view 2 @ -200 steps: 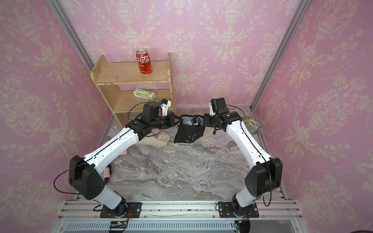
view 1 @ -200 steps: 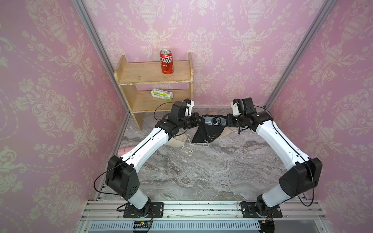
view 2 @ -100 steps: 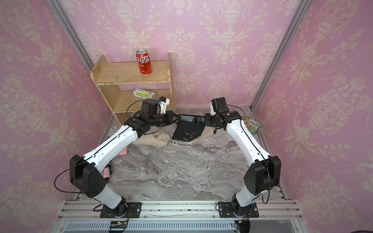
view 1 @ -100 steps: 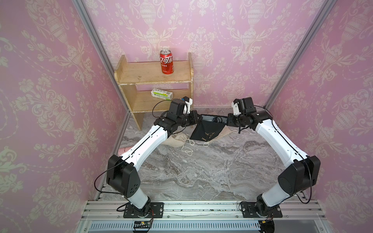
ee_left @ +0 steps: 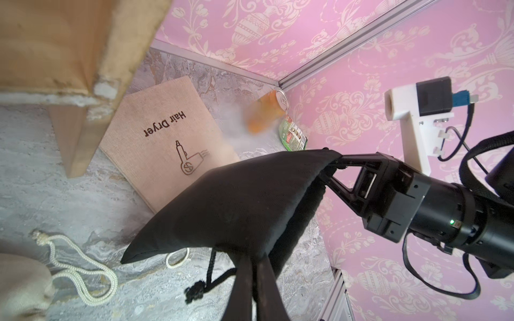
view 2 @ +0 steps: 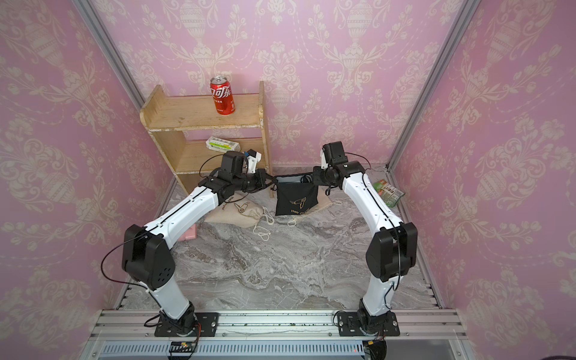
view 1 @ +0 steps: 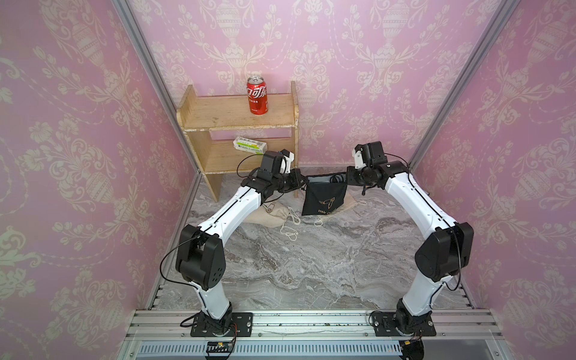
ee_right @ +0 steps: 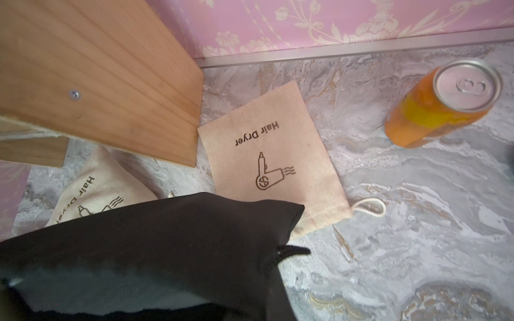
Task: Pack away hair dryers
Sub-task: Place the drawstring bag at the center of the board.
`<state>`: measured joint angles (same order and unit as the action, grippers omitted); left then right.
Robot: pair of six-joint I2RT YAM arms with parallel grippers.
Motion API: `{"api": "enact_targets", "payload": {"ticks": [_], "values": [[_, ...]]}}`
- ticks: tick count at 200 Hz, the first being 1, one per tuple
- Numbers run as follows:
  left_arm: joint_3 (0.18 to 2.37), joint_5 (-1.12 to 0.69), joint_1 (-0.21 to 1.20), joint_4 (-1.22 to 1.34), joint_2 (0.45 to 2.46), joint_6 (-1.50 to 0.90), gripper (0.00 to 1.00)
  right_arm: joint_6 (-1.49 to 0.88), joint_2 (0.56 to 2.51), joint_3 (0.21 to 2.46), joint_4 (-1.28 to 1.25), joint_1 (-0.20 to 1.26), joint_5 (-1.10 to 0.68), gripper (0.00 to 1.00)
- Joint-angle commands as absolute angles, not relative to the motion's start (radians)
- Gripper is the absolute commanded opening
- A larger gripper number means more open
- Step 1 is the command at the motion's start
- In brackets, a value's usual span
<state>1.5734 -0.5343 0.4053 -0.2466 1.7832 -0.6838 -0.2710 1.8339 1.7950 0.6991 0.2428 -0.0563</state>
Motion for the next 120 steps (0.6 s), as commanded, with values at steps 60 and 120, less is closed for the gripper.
{"api": "enact_targets", "payload": {"ticks": [60,120], "values": [[1.486,-0.647,0.390,-0.014,1.831,-0.694,0.00,-0.169,1.763,1.565,0.443,0.238,-0.103,0.00],[1.148,-0.633,0.396,0.124,1.705,-0.733,0.00,-0.182,1.543,1.155,0.337,0.274,-0.087,0.00]]}}
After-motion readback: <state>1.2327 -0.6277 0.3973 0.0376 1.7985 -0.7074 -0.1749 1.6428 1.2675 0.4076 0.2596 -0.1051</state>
